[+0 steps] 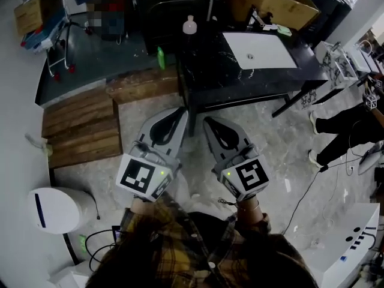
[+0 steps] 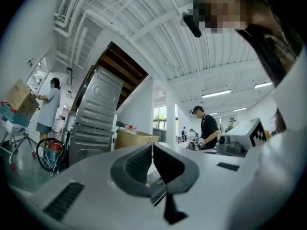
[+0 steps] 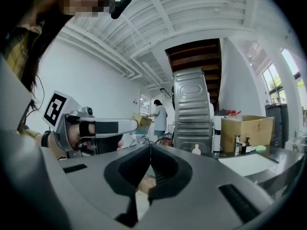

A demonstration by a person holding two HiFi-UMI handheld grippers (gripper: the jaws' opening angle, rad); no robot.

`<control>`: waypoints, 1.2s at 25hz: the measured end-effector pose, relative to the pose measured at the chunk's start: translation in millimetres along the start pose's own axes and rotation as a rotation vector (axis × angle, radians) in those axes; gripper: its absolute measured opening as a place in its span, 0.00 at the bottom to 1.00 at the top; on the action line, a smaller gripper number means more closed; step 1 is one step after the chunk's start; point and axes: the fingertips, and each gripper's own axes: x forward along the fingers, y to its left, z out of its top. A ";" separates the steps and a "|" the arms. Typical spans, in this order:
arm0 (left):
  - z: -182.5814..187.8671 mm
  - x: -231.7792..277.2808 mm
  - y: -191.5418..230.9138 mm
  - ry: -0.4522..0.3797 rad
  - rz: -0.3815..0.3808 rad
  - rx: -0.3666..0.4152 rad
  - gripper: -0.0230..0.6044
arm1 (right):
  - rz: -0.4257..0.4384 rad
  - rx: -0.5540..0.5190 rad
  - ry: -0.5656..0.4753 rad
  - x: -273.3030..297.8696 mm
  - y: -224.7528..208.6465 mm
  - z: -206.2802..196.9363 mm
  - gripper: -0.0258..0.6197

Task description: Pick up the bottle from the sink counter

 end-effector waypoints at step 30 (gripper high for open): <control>-25.3 118.9 158.2 0.013 -0.183 -0.067 0.07 | -0.167 -0.079 0.118 173.9 -87.2 -5.1 0.07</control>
